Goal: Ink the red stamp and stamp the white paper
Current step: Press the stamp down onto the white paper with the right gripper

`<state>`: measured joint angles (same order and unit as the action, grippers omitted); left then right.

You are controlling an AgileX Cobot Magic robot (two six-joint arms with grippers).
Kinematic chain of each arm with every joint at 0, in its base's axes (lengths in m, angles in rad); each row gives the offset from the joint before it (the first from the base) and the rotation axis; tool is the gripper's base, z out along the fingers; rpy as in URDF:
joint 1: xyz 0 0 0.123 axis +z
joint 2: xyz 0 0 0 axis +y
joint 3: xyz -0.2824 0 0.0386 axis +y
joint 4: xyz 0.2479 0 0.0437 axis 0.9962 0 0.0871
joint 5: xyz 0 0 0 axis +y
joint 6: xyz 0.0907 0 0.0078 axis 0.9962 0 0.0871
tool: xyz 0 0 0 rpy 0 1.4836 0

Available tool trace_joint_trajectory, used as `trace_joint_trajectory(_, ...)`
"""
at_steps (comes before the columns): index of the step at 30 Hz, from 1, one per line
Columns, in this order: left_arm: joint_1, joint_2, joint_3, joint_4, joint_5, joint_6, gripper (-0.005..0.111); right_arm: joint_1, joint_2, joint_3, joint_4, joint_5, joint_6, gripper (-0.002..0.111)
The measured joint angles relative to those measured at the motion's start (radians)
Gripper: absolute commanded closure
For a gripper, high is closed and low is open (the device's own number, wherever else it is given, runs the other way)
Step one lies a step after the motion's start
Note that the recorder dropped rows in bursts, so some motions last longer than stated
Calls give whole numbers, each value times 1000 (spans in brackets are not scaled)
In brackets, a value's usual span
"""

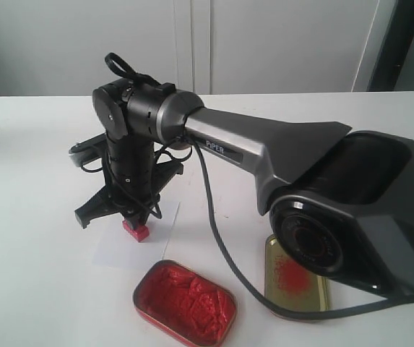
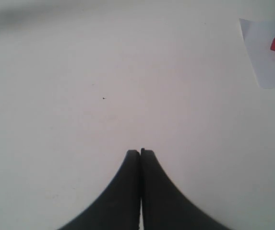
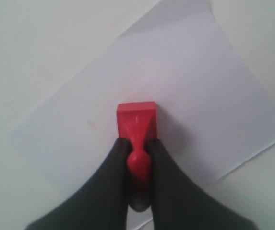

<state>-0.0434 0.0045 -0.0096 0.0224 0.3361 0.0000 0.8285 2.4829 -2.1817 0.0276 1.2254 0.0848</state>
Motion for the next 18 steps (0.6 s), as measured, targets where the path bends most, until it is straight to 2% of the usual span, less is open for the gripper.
trace_joint_trajectory(18, 0, 0, 0, 0, 0, 0, 107, -2, 14, -10, 7, 10, 11, 108)
